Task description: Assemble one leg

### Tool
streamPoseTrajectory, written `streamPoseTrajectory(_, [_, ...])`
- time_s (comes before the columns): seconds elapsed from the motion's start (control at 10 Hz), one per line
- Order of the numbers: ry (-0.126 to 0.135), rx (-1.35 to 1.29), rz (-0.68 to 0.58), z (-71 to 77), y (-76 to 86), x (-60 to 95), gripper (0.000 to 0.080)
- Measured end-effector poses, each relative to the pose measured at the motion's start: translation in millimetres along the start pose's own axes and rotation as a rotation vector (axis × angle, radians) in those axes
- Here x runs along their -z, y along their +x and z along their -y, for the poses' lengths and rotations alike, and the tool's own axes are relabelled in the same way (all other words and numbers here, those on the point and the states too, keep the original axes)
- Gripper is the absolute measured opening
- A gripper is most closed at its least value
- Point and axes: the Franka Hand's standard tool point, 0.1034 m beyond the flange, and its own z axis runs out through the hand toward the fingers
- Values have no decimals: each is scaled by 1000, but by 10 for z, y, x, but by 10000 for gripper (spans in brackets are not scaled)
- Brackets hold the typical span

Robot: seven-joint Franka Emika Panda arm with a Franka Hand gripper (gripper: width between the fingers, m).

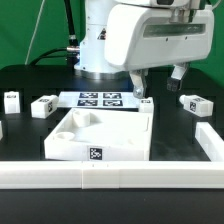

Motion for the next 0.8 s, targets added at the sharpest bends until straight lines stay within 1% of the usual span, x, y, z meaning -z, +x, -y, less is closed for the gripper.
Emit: streamPoseTrajectory(0.8, [0,16,-2,3,-5,-7,650])
